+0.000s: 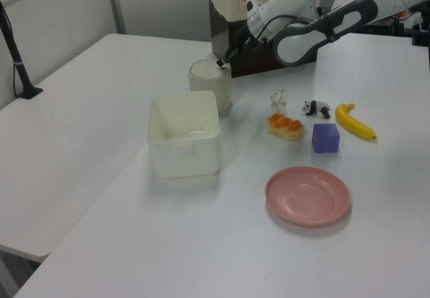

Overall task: Open the trash can
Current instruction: 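Lower the gripper onto the lid of the cream trash can, then press the trash can lid with the gripper to pop it open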

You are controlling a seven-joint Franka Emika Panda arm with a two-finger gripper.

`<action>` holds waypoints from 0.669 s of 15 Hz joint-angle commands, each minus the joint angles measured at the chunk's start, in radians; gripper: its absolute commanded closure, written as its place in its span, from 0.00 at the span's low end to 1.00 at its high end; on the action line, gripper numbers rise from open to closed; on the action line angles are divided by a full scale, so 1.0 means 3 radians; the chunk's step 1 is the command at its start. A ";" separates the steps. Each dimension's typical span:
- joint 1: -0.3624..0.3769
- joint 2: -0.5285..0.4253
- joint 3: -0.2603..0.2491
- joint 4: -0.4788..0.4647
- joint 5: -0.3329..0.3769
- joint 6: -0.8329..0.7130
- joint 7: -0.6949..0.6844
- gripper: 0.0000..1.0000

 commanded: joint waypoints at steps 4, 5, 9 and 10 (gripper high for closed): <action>0.0020 0.0061 -0.0004 -0.0038 -0.0031 0.0014 -0.0079 1.00; 0.0026 0.0091 -0.0004 -0.0043 -0.0031 0.0009 -0.0074 1.00; 0.0026 0.0178 -0.0004 -0.0074 -0.0025 -0.0027 -0.0074 1.00; 0.0021 0.0174 -0.0004 -0.0074 -0.0020 -0.0027 -0.0064 1.00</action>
